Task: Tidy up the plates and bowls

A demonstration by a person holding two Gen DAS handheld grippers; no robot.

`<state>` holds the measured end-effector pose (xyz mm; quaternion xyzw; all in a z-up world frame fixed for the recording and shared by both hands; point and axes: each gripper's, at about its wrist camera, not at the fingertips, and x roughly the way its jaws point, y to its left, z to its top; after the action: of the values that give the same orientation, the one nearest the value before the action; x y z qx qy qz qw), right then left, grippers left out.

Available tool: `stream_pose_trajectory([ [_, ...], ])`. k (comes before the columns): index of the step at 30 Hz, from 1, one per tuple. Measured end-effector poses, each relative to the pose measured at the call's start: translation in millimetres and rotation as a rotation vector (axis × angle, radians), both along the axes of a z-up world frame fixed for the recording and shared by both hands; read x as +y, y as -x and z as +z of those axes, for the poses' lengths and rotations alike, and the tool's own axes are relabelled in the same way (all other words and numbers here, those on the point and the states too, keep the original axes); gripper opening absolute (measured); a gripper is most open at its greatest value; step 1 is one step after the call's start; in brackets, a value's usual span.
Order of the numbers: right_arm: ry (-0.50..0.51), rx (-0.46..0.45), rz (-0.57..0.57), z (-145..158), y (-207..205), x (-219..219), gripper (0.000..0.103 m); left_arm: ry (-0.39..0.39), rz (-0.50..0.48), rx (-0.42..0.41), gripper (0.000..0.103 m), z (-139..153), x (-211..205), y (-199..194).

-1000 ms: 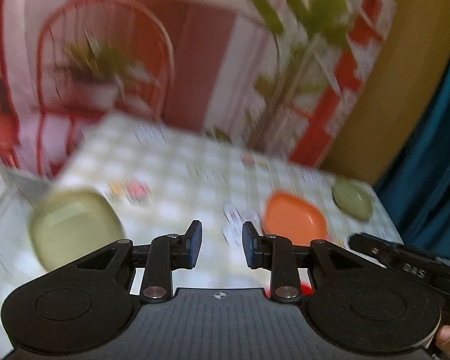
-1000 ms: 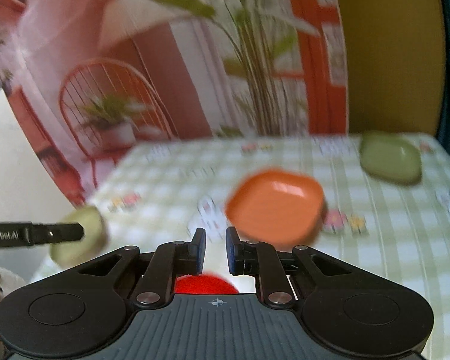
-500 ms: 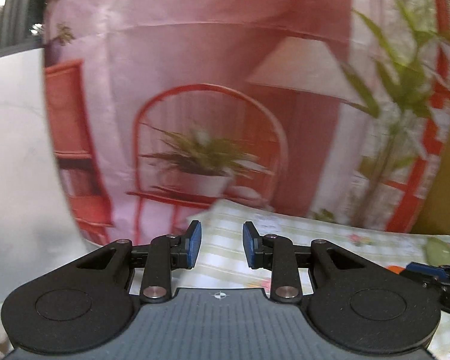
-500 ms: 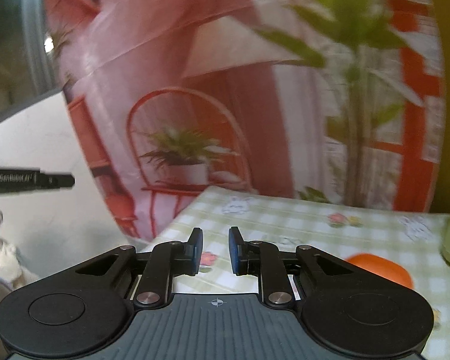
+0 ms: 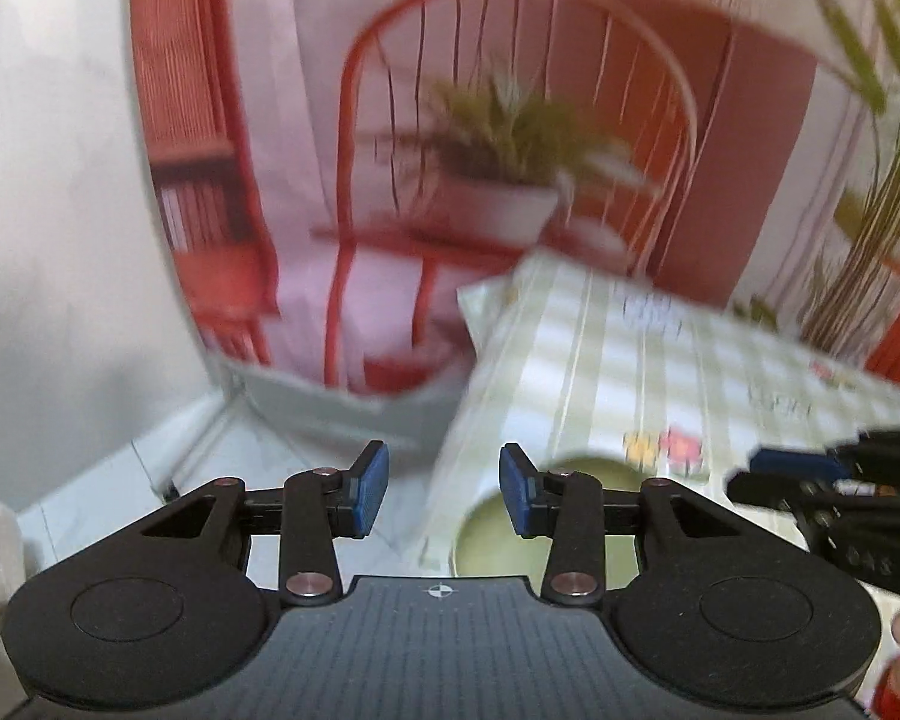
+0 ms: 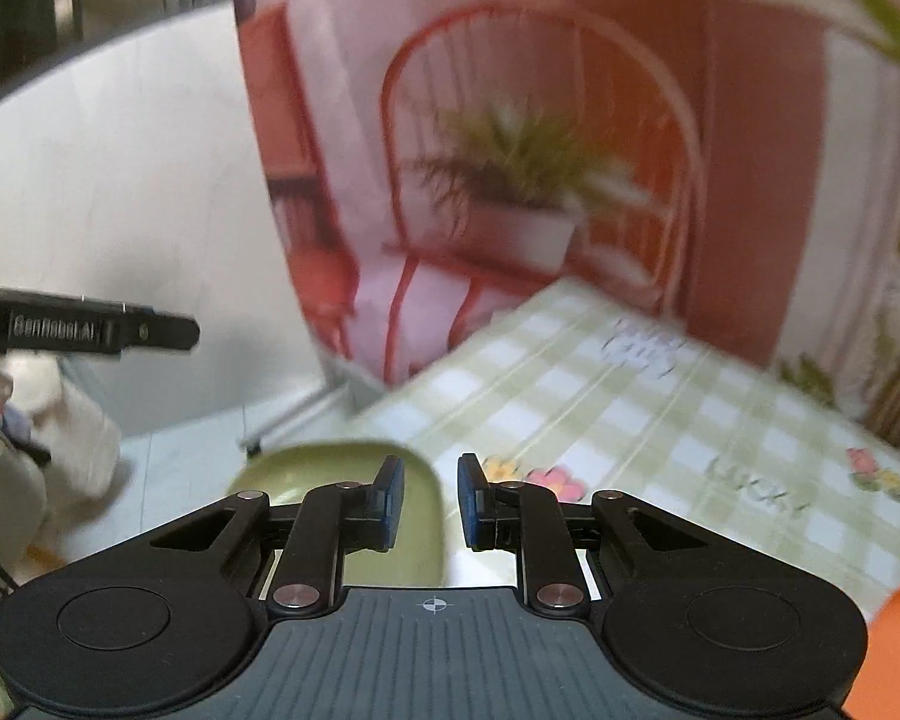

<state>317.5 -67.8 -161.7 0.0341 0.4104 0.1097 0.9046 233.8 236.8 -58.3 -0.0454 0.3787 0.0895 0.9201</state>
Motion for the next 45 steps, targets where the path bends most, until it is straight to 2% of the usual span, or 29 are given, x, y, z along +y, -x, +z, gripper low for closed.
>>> stream_pose_trajectory([
  [5,0.044,0.073,0.026,-34,-21,13,0.018,0.062,0.018,0.064,0.043,-34,8,13],
  [10,0.042,0.126,0.022,-53,-30,10,0.018,0.116,0.024,0.107,0.043,-55,10,22],
  [17,0.053,0.17,0.038,-71,-32,12,0.018,0.131,0.006,0.138,0.043,-67,1,26],
  [23,0.044,0.196,0.045,-77,-30,11,0.012,0.127,0.01,0.178,0.042,-73,-3,26],
  [25,0.048,0.202,0.051,-78,-29,12,0.011,0.124,0.011,0.185,0.039,-75,-3,25],
  [27,0.047,0.207,0.051,-79,-28,12,0.008,0.114,0.02,0.199,0.019,-76,-2,24],
  [28,0.045,0.21,0.051,-79,-28,11,0.007,0.119,0.016,0.202,0.018,-77,-1,21],
  [29,0.044,0.211,0.05,-79,-28,11,0.006,0.126,0.013,0.202,0.014,-78,0,21],
  [35,0.015,0.208,0.032,-72,-23,6,0.004,0.102,0.003,0.201,0.011,-69,-3,17],
  [40,-0.006,0.194,0.015,-59,-19,-3,0.006,0.076,-0.029,0.155,0.011,-47,-8,2],
  [45,-0.038,0.17,-0.052,-41,-13,-26,0.008,0.051,-0.105,0.111,0.011,-23,-28,-23],
])
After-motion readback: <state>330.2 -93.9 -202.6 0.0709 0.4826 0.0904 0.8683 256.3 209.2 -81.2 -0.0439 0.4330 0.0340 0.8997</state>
